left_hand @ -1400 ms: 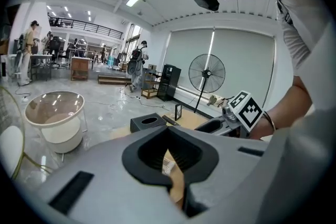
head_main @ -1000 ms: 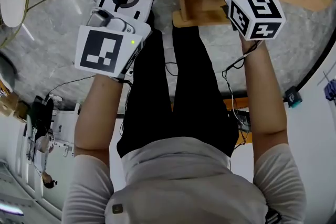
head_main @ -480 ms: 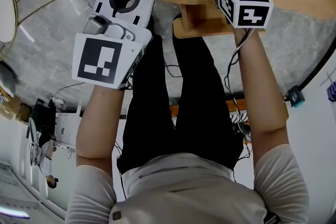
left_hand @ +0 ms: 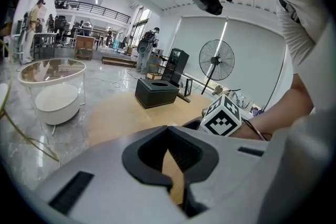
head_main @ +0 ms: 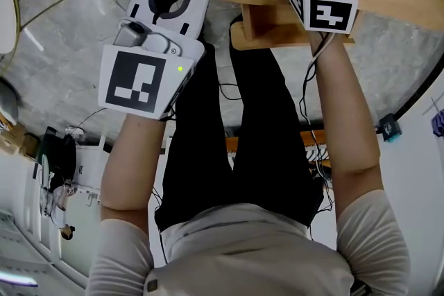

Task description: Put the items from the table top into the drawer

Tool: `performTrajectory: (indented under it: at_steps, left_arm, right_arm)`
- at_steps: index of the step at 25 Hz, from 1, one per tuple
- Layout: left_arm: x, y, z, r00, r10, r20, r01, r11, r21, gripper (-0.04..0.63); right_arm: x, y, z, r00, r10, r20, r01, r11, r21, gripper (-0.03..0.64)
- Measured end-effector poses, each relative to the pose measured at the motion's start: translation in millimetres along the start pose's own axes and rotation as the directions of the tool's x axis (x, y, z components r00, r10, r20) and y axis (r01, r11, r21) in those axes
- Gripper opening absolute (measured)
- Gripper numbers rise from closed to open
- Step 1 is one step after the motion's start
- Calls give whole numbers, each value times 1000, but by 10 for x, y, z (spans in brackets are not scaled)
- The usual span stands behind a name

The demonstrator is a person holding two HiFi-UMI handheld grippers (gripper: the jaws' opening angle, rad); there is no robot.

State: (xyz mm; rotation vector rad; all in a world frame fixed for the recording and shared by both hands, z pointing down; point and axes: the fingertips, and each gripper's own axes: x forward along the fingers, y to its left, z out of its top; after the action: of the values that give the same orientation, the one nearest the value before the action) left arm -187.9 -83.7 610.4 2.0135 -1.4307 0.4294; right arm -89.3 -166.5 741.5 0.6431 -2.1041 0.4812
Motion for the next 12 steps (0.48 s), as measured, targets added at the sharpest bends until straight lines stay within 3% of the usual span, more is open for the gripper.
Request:
performTrajectory:
  at_steps: [12]
  left_arm:
    - [1,-106,89,1000,-19,3,19,1000,20,9]
  right_arm:
    - [-163,12,-73,1000,6,-8,-6,1000,-6,201]
